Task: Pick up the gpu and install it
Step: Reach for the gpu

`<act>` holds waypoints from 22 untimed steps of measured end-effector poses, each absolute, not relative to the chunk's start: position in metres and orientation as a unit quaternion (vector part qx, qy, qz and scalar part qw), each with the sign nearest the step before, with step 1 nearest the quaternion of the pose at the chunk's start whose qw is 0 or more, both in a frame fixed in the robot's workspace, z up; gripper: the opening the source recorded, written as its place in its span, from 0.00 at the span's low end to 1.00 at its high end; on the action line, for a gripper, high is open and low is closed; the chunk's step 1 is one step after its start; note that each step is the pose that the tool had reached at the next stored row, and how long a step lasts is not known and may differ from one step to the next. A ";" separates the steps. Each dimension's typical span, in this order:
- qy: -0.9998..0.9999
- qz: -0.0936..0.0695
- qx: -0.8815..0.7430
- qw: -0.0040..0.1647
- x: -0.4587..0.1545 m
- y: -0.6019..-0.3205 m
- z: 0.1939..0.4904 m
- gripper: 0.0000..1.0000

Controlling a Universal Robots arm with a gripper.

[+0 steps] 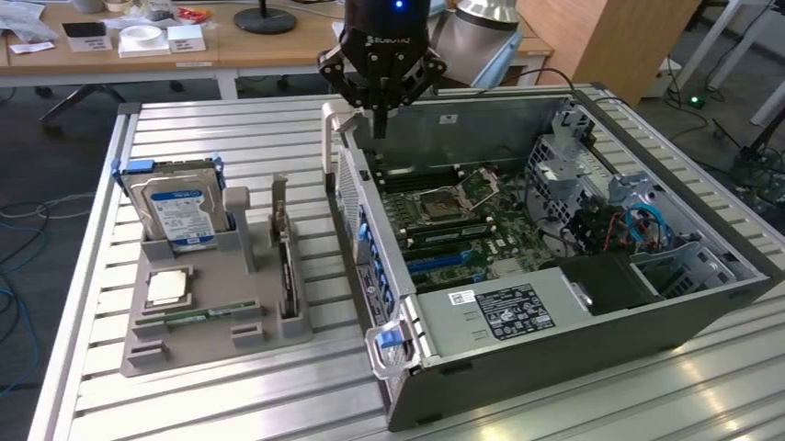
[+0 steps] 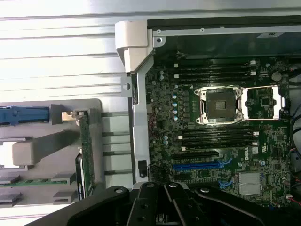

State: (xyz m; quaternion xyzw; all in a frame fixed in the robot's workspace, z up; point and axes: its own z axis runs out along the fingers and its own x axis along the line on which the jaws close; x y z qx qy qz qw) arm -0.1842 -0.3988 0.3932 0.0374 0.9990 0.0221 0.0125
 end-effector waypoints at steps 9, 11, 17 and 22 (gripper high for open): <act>0.999 0.022 0.037 0.012 -0.200 -0.399 0.393 0.11; 0.999 0.022 0.037 0.012 -0.203 -0.399 0.393 0.11; 0.999 0.022 0.037 0.012 -0.211 -0.399 0.393 0.11; 0.999 0.022 0.037 0.012 -0.218 -0.399 0.393 0.11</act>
